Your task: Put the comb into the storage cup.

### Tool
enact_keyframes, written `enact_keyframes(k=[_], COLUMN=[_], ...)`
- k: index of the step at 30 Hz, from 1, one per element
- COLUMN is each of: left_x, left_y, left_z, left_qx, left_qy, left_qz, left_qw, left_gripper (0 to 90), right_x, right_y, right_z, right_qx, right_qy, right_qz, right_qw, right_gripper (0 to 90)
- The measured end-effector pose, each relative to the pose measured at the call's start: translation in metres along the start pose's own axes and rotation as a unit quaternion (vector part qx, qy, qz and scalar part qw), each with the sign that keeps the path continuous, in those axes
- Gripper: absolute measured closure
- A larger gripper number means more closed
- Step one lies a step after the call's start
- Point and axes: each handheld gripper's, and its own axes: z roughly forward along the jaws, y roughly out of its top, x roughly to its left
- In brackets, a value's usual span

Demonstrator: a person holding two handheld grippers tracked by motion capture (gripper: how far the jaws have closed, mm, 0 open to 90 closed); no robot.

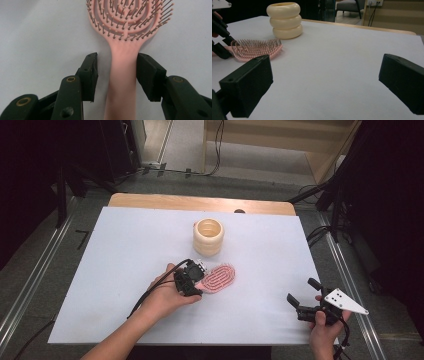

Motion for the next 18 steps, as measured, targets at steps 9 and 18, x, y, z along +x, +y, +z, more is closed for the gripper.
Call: enact_keyframes(k=[9, 18], left_x=[-0.0039, -0.0045], left_y=[0.0036, -0.0019], left_z=[-0.0007, -0.0012], left_qx=[0.01, -0.011], left_qy=[-0.009, -0.009], left_qz=[0.018, 0.027], left_qw=[0.9998, 0.9995], left_gripper=[69.1, 70.0], right_x=[0.0, -0.0001], right_y=[0.0, 0.0], right_z=[0.0003, 0.0004], right_qx=[0.001, 0.002], right_qy=[0.0, 0.003], right_qz=[0.0, 0.001], right_qw=[1.0, 1.0], right_gripper=[0.0, 0.0])
